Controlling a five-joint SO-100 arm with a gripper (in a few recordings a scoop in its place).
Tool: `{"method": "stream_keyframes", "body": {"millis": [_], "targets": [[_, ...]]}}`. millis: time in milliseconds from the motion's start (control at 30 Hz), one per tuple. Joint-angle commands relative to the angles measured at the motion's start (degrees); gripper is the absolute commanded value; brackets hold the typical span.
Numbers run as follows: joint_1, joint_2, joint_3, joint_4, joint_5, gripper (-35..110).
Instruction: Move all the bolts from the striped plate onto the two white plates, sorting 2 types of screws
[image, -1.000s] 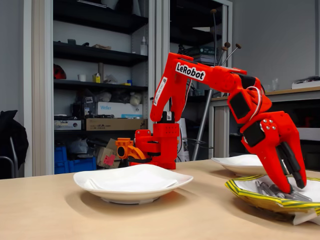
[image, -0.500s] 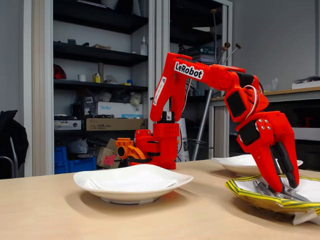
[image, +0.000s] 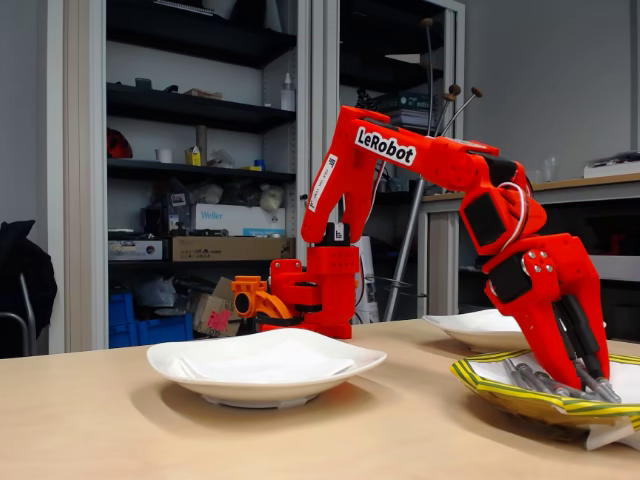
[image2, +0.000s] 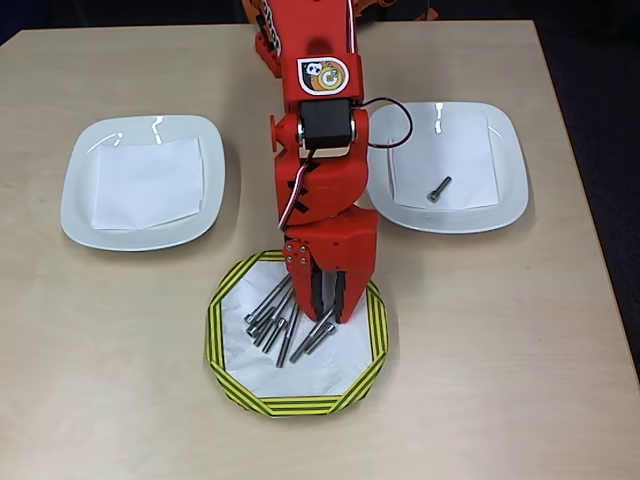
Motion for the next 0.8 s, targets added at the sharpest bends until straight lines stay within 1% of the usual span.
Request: {"method": "stream_keyframes", "body": {"millis": [0,100,433,533,667,767], "targets": [[-0.44,0.18,-0.53,0.7,0.88,0],[0.44,1.49,-1.76,3.52,-0.7,0],[6.42,6.59,-15.82,25.14,-11.43,0],[8.09,7.47,-19.86,30.23,-13.62,0],[9.93,10.81,-20.83,35.77,-15.29,0],[12.3,15.82,-16.79,38.06,-17.14,0]]}}
